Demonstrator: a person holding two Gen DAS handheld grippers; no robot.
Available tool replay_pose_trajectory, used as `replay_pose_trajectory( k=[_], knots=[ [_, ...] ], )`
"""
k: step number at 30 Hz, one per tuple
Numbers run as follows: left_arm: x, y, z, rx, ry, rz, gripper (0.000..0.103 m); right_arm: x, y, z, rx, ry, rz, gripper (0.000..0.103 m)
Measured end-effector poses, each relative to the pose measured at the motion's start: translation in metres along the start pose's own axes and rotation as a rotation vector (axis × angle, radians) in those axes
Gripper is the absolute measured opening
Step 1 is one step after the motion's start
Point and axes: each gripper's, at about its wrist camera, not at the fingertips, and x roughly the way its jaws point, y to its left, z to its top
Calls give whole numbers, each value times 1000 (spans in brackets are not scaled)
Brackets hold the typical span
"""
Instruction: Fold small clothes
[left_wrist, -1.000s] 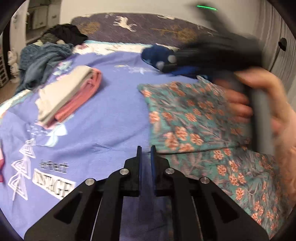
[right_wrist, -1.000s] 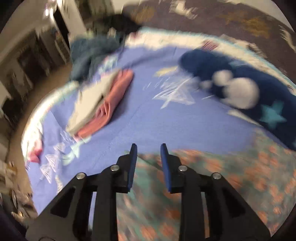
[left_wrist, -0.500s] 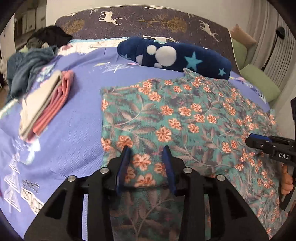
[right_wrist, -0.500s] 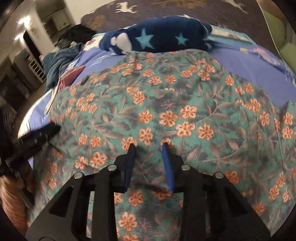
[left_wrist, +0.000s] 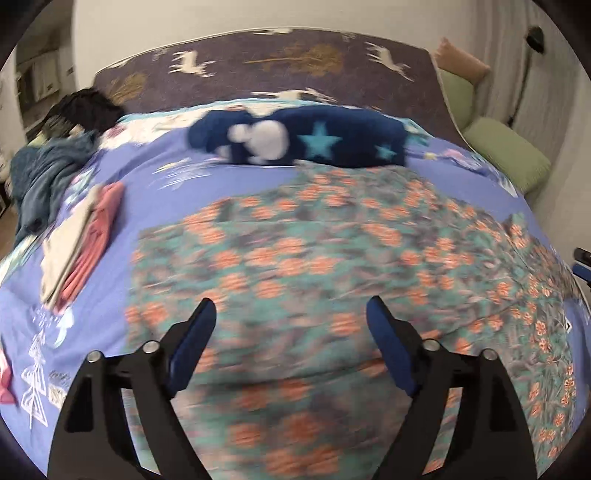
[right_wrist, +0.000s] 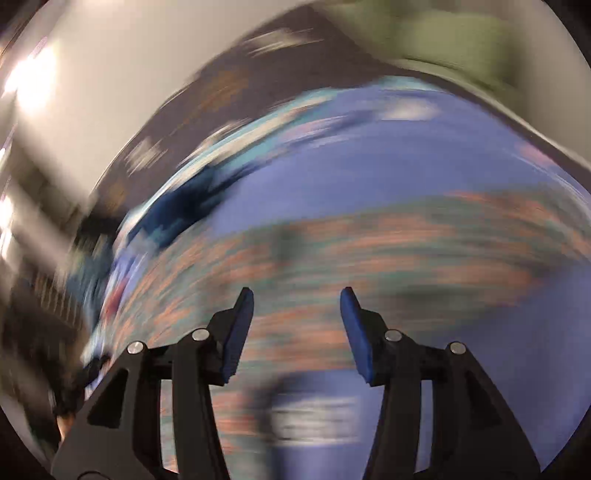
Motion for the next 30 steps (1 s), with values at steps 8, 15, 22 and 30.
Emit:
replay_pose_trajectory(
  k=[8,15,22,30],
  knots=[
    [47,-51,2,54,85,-12,90,-51,-227,-7,606,-75,-123,51],
    [48,-50,0,41,92,-40,92,-28,-256,15,681,-142,-66,61],
    [52,-52,-2,50,99,-31,99,-5,-268,30,763,-149,-57,6],
    [51,-48,-3,26,85,-62,100,-28,-150,62,449,-204,91,6]
  ],
)
